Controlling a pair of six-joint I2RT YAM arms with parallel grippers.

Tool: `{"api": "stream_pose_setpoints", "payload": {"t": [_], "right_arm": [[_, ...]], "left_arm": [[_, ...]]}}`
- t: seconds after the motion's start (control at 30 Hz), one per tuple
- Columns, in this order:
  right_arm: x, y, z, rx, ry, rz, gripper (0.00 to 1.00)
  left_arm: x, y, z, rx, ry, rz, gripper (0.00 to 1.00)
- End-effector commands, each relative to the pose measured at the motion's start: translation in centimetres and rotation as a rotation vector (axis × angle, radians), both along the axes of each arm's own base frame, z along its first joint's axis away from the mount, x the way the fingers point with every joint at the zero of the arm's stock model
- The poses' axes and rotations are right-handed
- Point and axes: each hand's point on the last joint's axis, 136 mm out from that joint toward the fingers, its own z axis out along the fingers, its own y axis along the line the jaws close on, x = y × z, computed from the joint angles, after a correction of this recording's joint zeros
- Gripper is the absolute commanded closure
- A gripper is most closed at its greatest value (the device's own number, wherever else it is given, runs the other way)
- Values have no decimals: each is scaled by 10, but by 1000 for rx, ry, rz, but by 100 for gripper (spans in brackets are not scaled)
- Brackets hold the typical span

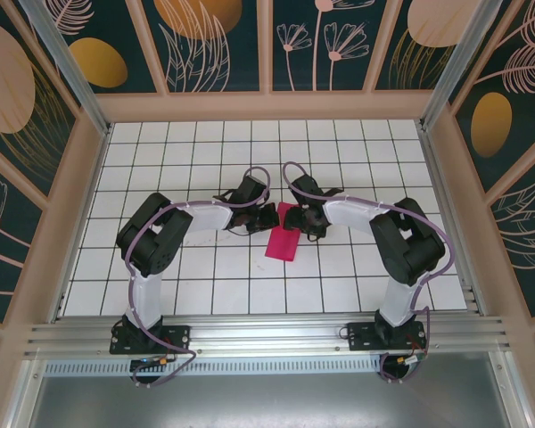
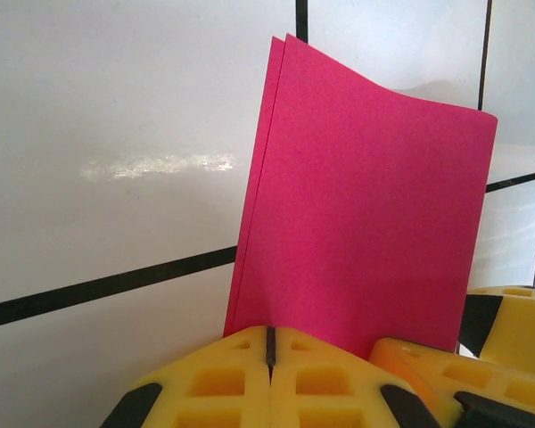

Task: Fold a paper plane with a square sheet of paper (pick it up from the middle)
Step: Hold the square sheet of paper at the center of the table, then fold the square sheet of paper in half at the center of the table.

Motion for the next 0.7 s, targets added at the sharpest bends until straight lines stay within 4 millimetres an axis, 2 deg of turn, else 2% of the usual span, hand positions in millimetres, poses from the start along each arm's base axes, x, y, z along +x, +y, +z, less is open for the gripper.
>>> {"api": "stream_pose_setpoints", "payload": {"t": [0.0,0.13,0.3,0.37,0.43,0.5,0.53,0.6,0.63,0.67], "right_arm": [[0,14,-33,40,38,30,25],[13,18,8,108,-64,12,23],[19,6,54,187,-182,-49,24],[14,14,67,297,-206,-27,36],[9,21,78,394,-221,-11,57],[2,30,82,479,-213,13,69],[0,35,82,514,-202,22,80],[-3,37,79,537,-191,15,95],[-5,37,75,544,-177,8,100],[-9,40,72,564,-158,20,100]], "left_arm": [[-15,20,-28,102,48,6,100],[-15,20,-28,106,45,4,100],[-14,19,-27,102,41,-4,100],[-14,18,-28,100,40,-7,100],[-14,17,-28,99,43,-9,100],[-14,17,-28,98,43,-8,100],[-14,17,-28,98,41,-10,100],[-14,17,-28,99,43,-10,100],[-14,17,-27,99,40,-11,100],[-14,17,-28,100,41,-11,100]]}}
